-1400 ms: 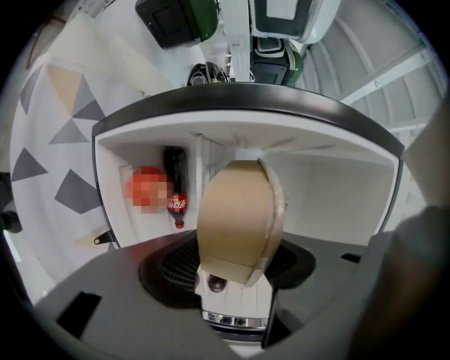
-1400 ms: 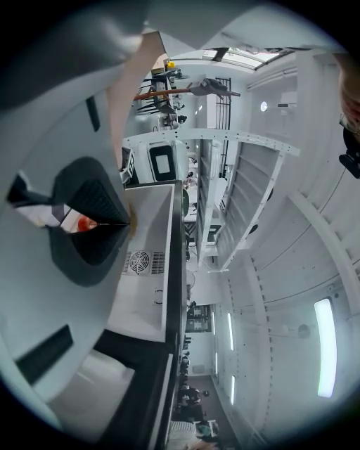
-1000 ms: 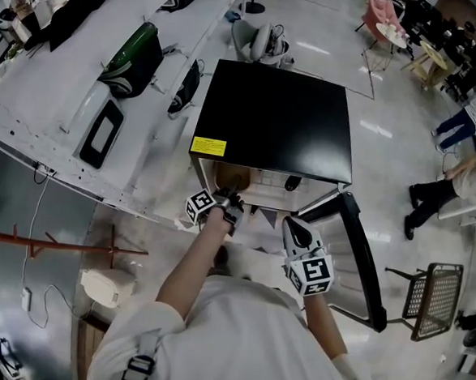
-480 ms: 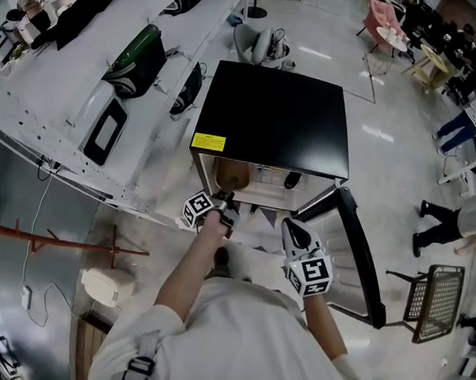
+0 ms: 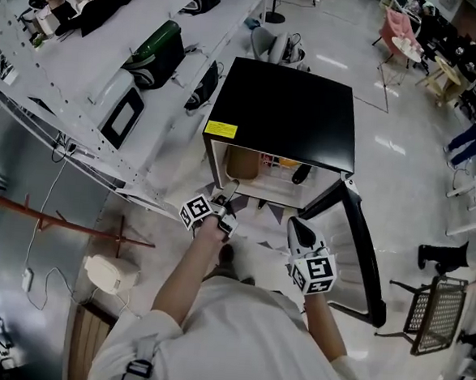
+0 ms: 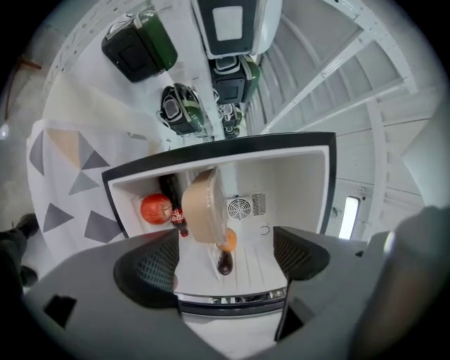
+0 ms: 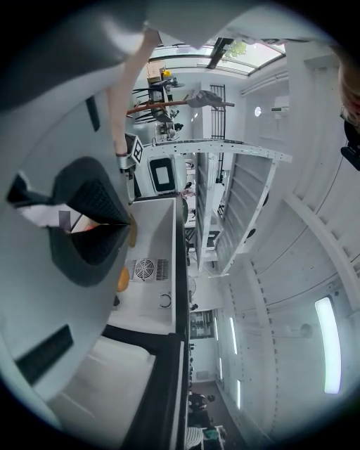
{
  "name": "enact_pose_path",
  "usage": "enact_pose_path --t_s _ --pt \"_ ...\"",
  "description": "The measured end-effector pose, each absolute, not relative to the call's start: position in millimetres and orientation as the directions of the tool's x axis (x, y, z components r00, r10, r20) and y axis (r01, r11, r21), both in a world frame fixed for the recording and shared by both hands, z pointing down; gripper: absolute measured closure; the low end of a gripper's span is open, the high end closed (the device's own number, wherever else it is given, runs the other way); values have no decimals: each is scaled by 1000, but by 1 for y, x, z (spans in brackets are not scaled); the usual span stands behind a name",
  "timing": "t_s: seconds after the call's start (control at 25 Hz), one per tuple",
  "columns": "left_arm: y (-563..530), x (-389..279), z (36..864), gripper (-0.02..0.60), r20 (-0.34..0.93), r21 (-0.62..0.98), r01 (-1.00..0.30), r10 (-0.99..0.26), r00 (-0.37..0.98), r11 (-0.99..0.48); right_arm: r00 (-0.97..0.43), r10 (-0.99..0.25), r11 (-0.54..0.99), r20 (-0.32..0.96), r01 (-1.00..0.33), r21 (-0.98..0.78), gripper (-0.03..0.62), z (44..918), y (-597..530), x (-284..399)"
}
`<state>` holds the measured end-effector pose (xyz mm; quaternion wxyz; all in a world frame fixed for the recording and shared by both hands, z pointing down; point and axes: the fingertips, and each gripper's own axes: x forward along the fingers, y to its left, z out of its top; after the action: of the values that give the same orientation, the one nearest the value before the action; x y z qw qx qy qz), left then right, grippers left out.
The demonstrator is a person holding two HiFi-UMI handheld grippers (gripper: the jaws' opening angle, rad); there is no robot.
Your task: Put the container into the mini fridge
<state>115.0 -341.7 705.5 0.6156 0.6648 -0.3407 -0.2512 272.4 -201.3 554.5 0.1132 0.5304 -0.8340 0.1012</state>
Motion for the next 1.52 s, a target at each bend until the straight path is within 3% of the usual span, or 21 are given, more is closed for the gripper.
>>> enact_pose_path --t_s 0.6,1.08,1.52 --pt "-293 86 623 189 30 861 -349 -648 761 -371 -446 -834 446 324 -891 -80 548 593 -222 225" --pt "-276 51 607 467 133 633 -526 -590 796 -568 -392 -801 384 452 -916 -113 468 684 -300 181" --pt "-266 8 608 513 147 589 -539 -576 804 -601 -431 -736 445 522 -889 -106 373 717 -348 121"
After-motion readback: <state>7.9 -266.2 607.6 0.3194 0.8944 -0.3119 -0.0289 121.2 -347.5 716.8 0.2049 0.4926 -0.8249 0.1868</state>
